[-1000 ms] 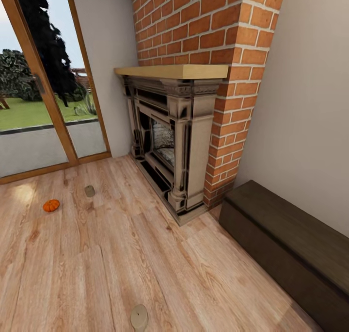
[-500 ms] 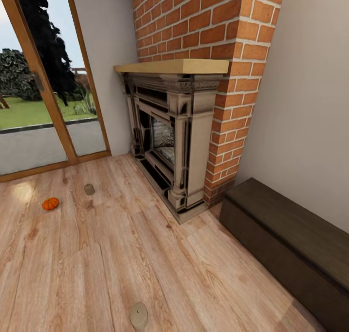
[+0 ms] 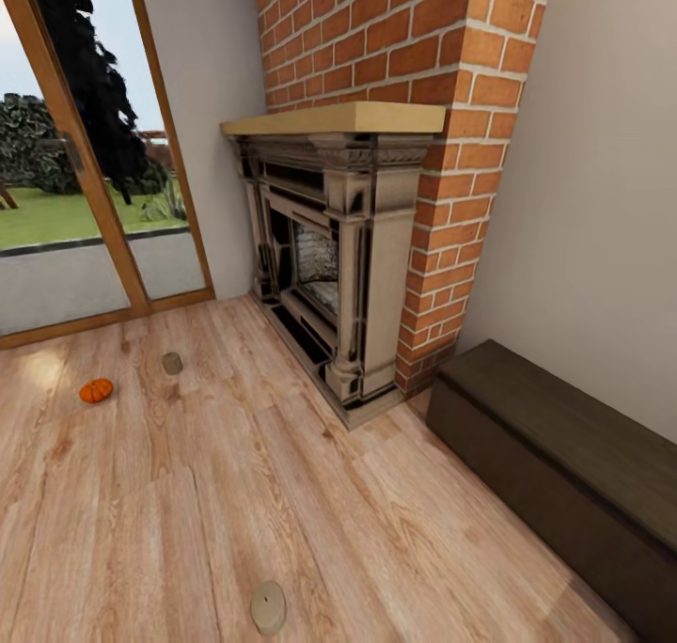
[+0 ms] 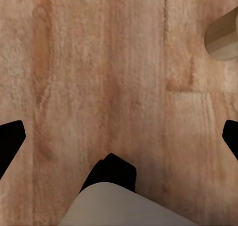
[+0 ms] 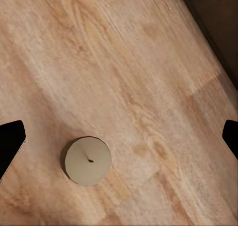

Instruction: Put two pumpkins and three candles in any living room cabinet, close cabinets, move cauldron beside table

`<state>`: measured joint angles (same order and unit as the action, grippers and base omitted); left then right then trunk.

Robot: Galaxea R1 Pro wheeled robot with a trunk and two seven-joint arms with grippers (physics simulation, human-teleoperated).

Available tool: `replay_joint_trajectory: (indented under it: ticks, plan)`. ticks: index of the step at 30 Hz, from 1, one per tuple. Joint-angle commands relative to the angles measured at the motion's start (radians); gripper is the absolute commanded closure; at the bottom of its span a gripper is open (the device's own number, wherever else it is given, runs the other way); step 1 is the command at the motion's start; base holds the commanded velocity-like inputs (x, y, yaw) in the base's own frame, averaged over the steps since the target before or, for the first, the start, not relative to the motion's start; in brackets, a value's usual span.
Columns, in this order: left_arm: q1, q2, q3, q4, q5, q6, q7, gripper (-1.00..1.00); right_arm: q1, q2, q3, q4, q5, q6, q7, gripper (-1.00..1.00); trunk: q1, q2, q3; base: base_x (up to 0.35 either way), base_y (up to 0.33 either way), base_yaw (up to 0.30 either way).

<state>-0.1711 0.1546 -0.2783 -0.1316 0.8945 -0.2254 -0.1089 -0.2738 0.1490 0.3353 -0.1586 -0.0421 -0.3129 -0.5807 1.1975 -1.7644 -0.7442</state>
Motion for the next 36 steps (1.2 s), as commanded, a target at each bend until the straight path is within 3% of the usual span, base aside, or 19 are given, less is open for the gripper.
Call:
replay_joint_trajectory:
  ticks: [1, 4, 18, 25, 28, 31, 34, 36]
  plan:
    - [-0.001, 0.000, -0.007, 0.001, 0.011, -0.003, -0.005, -1.00, -0.001, 0.000, 0.006, 0.001, -0.004, -0.009, -0.004, -1.00, 0.004, -0.008, -0.004, 0.000, 0.000, 0.000]
    - [-0.001, 0.000, -0.007, 0.001, 0.011, -0.003, -0.005, -1.00, -0.001, 0.001, 0.009, 0.001, -0.003, -0.044, -0.005, -1.00, 0.015, -0.029, -0.013, 0.000, 0.000, 0.000]
    - [-0.001, 0.003, -0.004, 0.000, 0.013, -0.003, -0.011, -1.00, -0.001, 0.001, 0.007, 0.006, -0.004, -0.052, -0.005, -1.00, 0.069, -0.127, -0.057, 0.000, 0.000, 0.000]
    - [-0.002, 0.025, -0.001, -0.013, 0.023, 0.000, -0.022, -1.00, -0.001, 0.000, -0.003, 0.008, -0.036, -0.048, -0.009, -1.00, 0.096, -0.176, -0.079, 0.000, 0.000, 0.000]
    - [-0.002, 0.074, 0.000, -0.056, 0.027, 0.022, -0.024, -1.00, -0.001, 0.000, -0.002, 0.007, -0.051, -0.048, -0.009, -1.00, 0.107, -0.197, -0.089, 0.000, 0.000, 0.000]
    - [-0.002, 0.149, 0.002, -0.173, 0.032, 0.141, -0.040, -1.00, -0.001, 0.000, -0.002, 0.007, -0.057, -0.049, -0.008, -1.00, 0.119, -0.218, -0.098, 0.000, 0.000, 0.000]
    - [0.002, 0.257, 0.003, -0.358, 0.074, 0.386, -0.057, -1.00, -0.001, 0.000, -0.002, 0.008, -0.058, -0.052, -0.007, -1.00, 0.130, -0.239, -0.107, 0.000, 0.000, 0.000]
    - [0.003, 0.320, 0.010, -0.461, 0.122, 0.495, -0.060, -1.00, -0.001, -0.001, -0.002, 0.008, -0.059, -0.053, -0.007, -1.00, 0.138, -0.253, -0.114, 0.000, 0.000, 0.000]
